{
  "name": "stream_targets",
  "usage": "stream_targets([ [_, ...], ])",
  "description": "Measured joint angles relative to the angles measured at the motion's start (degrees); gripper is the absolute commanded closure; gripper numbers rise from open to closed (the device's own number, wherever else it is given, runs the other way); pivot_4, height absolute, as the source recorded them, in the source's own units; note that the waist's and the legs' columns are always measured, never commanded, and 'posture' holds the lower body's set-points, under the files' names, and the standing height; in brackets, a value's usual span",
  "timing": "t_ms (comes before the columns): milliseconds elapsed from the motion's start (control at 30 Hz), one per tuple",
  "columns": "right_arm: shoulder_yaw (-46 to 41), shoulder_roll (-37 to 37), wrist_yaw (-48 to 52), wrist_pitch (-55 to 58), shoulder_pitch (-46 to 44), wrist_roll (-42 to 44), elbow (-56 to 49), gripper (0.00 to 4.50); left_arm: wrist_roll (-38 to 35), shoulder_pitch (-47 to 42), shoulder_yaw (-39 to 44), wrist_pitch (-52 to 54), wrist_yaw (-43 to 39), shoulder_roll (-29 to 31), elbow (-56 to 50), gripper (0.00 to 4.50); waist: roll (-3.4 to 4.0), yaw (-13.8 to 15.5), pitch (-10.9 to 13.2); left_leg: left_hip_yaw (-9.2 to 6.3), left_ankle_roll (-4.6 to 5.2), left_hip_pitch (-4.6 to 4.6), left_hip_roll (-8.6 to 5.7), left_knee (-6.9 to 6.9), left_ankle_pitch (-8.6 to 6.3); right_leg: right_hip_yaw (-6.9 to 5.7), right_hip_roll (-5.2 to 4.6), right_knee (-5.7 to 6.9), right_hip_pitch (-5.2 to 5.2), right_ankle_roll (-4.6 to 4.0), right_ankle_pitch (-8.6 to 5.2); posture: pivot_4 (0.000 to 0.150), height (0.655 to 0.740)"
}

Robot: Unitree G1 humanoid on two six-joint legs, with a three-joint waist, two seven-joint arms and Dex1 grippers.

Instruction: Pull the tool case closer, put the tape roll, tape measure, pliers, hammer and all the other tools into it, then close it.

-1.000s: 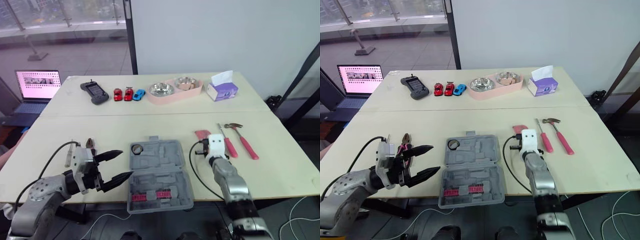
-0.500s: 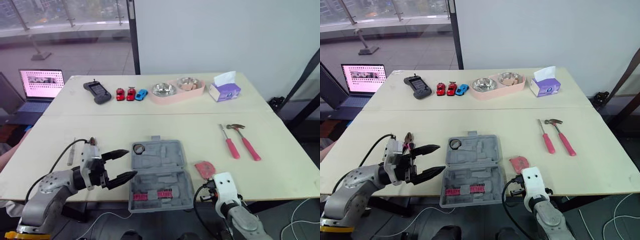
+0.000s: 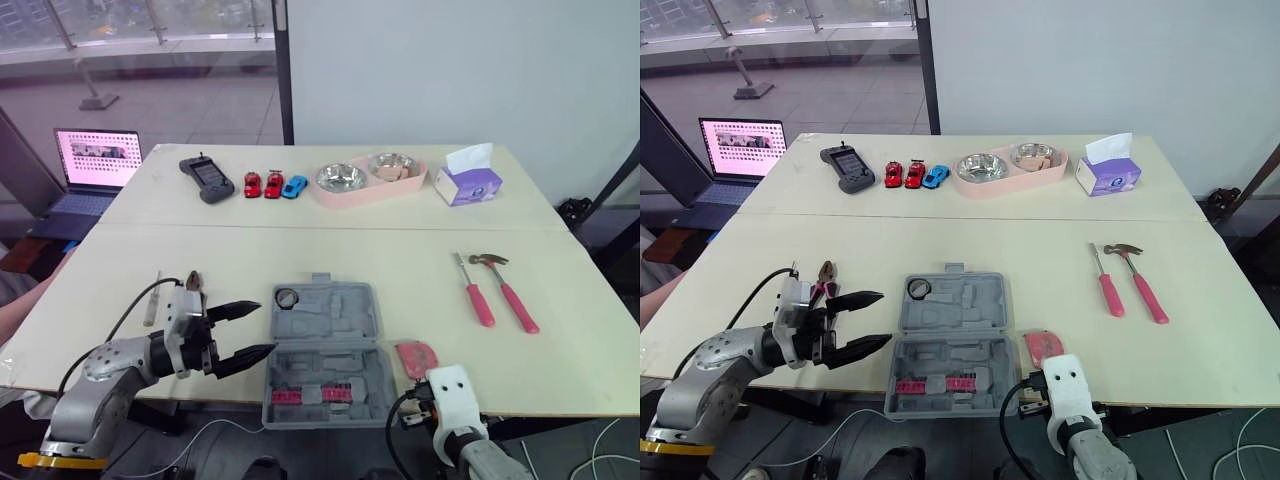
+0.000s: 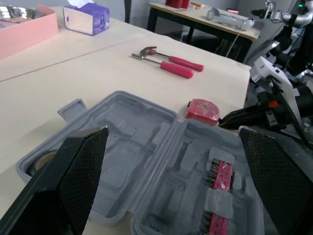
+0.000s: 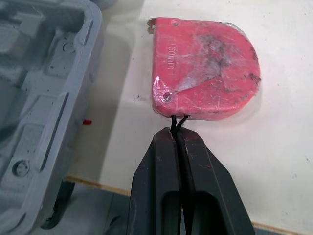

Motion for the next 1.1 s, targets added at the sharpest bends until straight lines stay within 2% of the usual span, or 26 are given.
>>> stream_targets([
  [300,0.2,0.0,0.2,1.4,0.1,0.2,-0.5,4.44,0.4,0.5,-0.4,-1.5,-1.0,0.0,0.0,0.00,-0.04,0.0,0.0,-0.09,0.00,0.00,0.00,0.00,0.00,-0.09,0.01,0.00,0.04,-0.02,-0.01,0.150,0.7400],
  [433,0.2,0.0,0.2,1.7,0.0,0.2,-0.5,3.17,0.4,0.5,-0.4,-1.8,-1.0,0.0,0.2,0.00,-0.07,0.0,0.0,-0.10,0.00,0.00,0.00,0.01,0.00,-0.11,0.02,0.00,0.05,-0.02,-0.01,0.150,0.7400],
  [600,-1.4,-0.6,1.4,2.7,0.3,1.0,-1.6,0.54,0.5,0.6,-0.4,-2.0,-1.0,0.0,0.5,0.00,-0.11,-0.1,-0.1,-0.10,0.00,0.00,0.00,0.02,0.00,-0.11,0.02,0.00,0.05,-0.02,-0.01,0.150,0.7400],
  [633,-1.8,-1.0,1.8,2.9,0.5,1.3,-1.9,0.15,0.5,0.7,-0.4,-2.0,-1.0,0.0,0.5,0.00,-0.11,-0.1,-0.1,-0.10,0.00,0.00,0.00,0.02,0.00,-0.11,0.02,0.00,0.06,-0.02,-0.01,0.150,0.7400],
  [800,-7.1,-9.7,10.2,4.3,1.2,5.2,-5.5,0.06,0.6,0.7,-0.5,-2.1,-1.0,-0.1,0.6,0.00,-0.10,-0.5,-0.1,-0.02,0.10,0.06,-0.02,0.18,-0.05,-0.07,-0.01,0.06,0.13,-0.04,0.01,0.150,0.7400],
  [967,-14.4,-23.8,26.2,-1.2,-9.1,11.7,-2.5,0.06,1.4,0.7,-0.9,-3.1,-1.1,-0.9,0.9,0.00,-0.13,-1.8,-0.1,0.01,0.35,0.30,0.01,0.21,0.25,-0.05,0.04,0.18,0.32,-0.11,0.22,0.150,0.7400],
  [1100,-11.0,-38.5,45.3,-14.6,-20.6,12.7,11.9,0.06,1.6,0.1,-1.3,-3.3,-1.9,-1.0,1.9,0.00,-0.15,-2.0,0.0,0.11,0.38,0.30,0.00,0.23,0.24,-0.01,0.00,0.13,0.34,-0.10,0.23,0.150,0.7400],
])
